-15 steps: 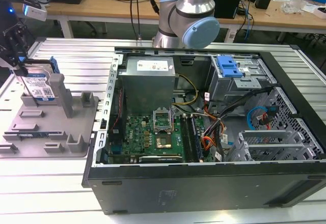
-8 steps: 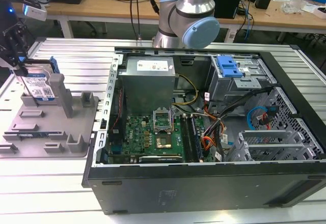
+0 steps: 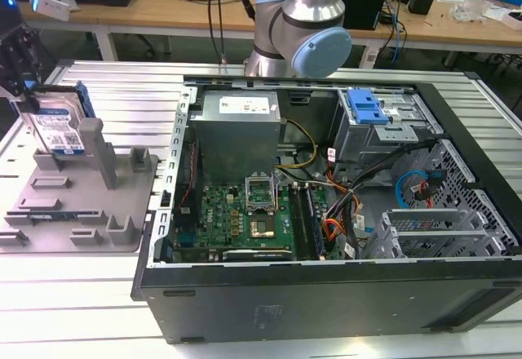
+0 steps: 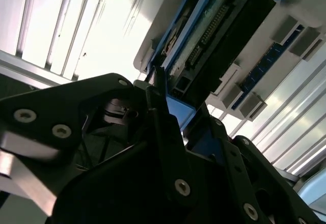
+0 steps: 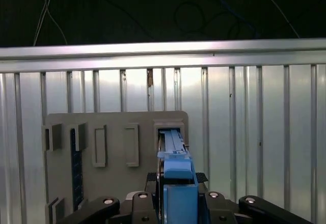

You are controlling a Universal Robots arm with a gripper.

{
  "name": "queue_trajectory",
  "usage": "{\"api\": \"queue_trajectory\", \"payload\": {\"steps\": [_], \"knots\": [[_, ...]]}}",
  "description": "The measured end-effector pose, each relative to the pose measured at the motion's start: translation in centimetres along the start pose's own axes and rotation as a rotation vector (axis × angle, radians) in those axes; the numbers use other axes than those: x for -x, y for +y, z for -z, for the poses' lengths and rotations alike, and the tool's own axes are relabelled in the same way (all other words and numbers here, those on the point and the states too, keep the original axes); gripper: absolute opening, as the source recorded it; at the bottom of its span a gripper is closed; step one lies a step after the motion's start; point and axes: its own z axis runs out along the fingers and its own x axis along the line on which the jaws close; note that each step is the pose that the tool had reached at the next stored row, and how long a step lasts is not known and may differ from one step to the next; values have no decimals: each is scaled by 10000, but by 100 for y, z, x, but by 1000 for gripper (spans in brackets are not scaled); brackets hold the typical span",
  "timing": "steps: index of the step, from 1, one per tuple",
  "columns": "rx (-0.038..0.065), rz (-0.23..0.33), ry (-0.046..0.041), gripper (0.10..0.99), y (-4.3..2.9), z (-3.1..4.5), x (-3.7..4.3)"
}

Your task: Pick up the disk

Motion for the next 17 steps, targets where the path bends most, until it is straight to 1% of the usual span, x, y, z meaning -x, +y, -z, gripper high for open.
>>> {"api": "queue_trajectory", "payload": {"steps": [1,2,5,6,7,8,9,12,13,15,16,17], "knots": [[1,1,1,365,-1,39,-1],[0,2,0,365,-1,97,-3],[0,3,0,365,-3,237,-8],[1,3,0,365,-4,302,-10],[-1,4,0,365,-4,349,-11],[0,5,0,365,-6,461,-15],[0,5,0,365,-7,526,-17],[-1,6,0,365,-10,837,-27],[0,7,0,365,-11,916,-30],[0,9,0,365,-12,1009,-33],[-1,10,0,365,-13,1089,-36],[-1,11,0,365,-14,1133,-37]]}}
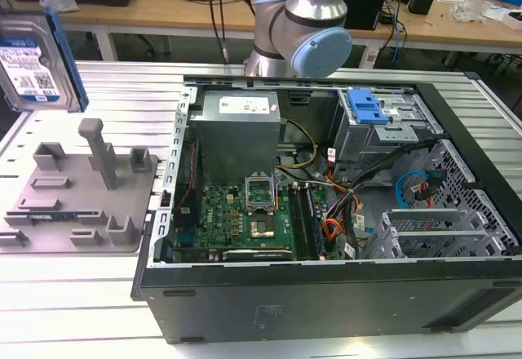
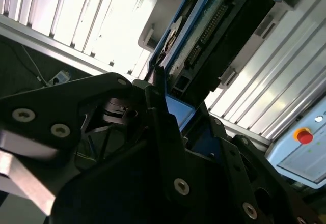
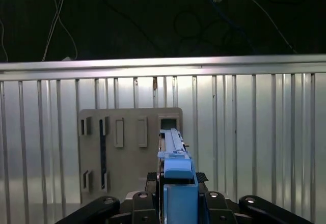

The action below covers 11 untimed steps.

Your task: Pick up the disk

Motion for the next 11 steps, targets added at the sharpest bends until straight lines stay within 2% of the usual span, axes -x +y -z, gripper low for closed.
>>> {"api": "queue_trajectory", "payload": {"steps": [3,4,6,7,11], "knots": [[1,3,-1,365,-2,158,-6],[0,6,-2,365,-3,248,-9],[0,10,-5,365,-4,354,-14],[0,14,-8,365,-5,433,-18],[2,23,-25,365,-8,625,-28]]}}
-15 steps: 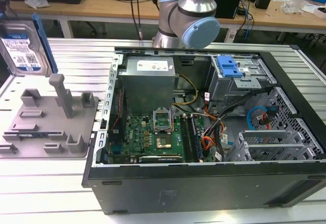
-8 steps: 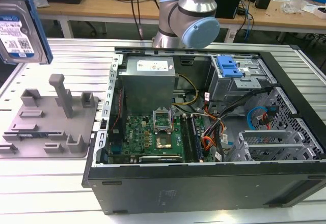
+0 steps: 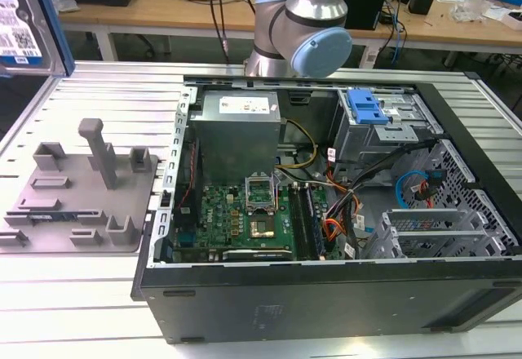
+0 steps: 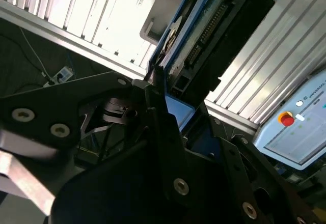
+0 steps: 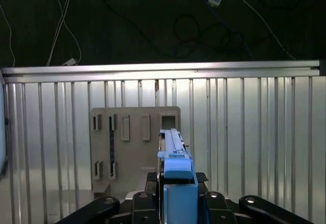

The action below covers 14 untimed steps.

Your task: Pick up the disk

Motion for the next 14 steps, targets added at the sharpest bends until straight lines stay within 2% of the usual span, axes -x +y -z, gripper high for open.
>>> {"api": "queue_trajectory", "payload": {"steps": [2,14], "knots": [[-2,5,-21,365,0,29,-2],[-1,10,-32,365,0,30,-3]]}}
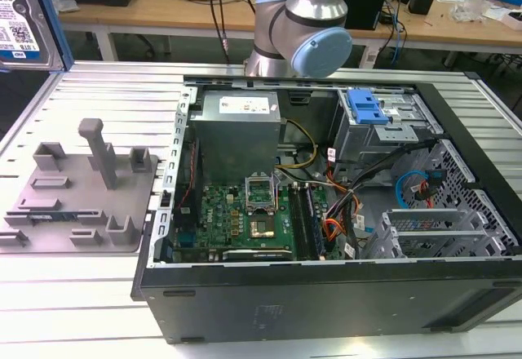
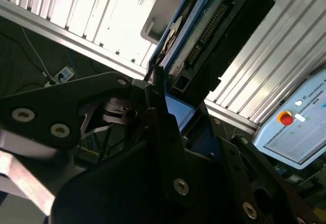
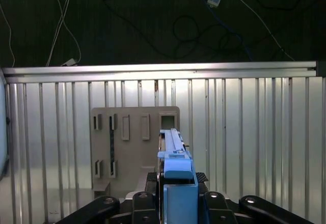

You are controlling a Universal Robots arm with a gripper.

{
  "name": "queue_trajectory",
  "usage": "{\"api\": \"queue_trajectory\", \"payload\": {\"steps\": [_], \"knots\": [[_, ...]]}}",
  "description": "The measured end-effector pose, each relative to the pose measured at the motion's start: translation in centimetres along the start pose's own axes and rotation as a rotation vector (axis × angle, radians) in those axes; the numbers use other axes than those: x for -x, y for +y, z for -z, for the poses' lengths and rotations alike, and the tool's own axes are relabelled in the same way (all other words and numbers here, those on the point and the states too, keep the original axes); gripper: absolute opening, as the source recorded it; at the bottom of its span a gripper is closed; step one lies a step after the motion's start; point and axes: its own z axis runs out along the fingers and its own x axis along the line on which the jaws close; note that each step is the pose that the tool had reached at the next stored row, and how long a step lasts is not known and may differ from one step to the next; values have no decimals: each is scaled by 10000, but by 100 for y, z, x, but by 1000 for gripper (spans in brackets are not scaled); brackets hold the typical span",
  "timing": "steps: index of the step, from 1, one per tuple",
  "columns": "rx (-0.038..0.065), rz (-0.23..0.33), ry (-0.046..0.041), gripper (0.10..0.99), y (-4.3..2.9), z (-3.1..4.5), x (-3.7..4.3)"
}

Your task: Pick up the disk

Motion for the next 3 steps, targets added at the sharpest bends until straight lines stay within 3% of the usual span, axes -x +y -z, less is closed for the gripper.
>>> {"api": "queue_trajectory", "payload": {"steps": [3], "knots": [[0,1,0,365,0,0,0]]}}
